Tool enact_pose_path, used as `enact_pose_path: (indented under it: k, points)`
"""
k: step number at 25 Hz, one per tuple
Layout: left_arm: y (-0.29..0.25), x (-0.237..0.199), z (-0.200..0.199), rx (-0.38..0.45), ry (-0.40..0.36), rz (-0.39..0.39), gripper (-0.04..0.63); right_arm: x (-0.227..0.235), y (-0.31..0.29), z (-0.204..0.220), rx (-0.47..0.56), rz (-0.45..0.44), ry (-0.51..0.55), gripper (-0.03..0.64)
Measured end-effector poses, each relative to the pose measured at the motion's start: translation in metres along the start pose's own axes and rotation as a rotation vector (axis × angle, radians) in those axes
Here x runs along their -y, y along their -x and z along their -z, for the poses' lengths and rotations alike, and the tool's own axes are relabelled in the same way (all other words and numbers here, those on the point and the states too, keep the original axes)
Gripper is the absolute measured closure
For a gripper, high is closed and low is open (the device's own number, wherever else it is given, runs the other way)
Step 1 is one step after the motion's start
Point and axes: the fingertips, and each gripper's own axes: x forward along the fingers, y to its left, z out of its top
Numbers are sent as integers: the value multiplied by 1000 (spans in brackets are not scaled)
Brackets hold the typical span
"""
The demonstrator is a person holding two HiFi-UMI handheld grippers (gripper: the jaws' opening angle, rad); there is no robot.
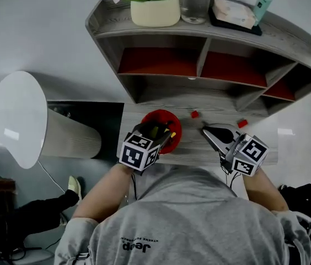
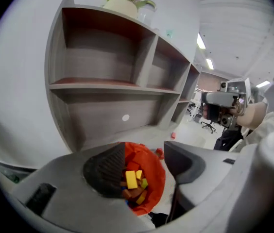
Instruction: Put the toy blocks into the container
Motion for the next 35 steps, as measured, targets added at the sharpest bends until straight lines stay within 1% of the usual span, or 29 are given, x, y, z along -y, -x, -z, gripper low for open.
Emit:
enact_pose_path:
  k: [4,5,7,9,12,15,17,20,23,25,27,31,33,34,35]
  points:
    - [-12,49,-26,54,-52,99,317,22,32,-5,33,58,-8,604]
    - [-19,65,-29,56,-71,127,339,29,45,-6,41,79,-12,604]
    - [-38,103,-30,38,-115,181,360,42,76,-3,54,126,-25,604]
    - [-66,141,-23,-4,-160,220,362,57,110,2,66,166,-39,604]
    - [-117,196,-6,-82,-233,257,370,81,162,13,75,204,-61,604]
    - [-175,248,21,-184,-311,273,370,103,219,31,70,234,-88,604]
    - [-216,273,43,-251,-351,264,369,119,258,45,68,255,-109,604]
    - [-272,288,88,-385,-426,206,370,139,312,67,62,288,-145,604]
    - [-311,283,133,-531,-470,137,362,157,356,89,56,314,-177,604]
    - [-327,277,151,-597,-492,100,361,169,379,102,58,327,-196,604]
    - [-337,276,160,-639,-489,84,358,177,397,113,62,339,-217,604]
    - [-350,276,170,-690,-478,54,406,182,420,128,68,351,-247,604]
    - [-352,278,176,-708,-486,60,423,182,426,132,70,356,-256,604]
    - [-352,279,177,-711,-488,65,448,183,427,133,72,359,-260,604]
    - [-352,280,178,-711,-490,68,448,182,428,133,73,362,-262,604]
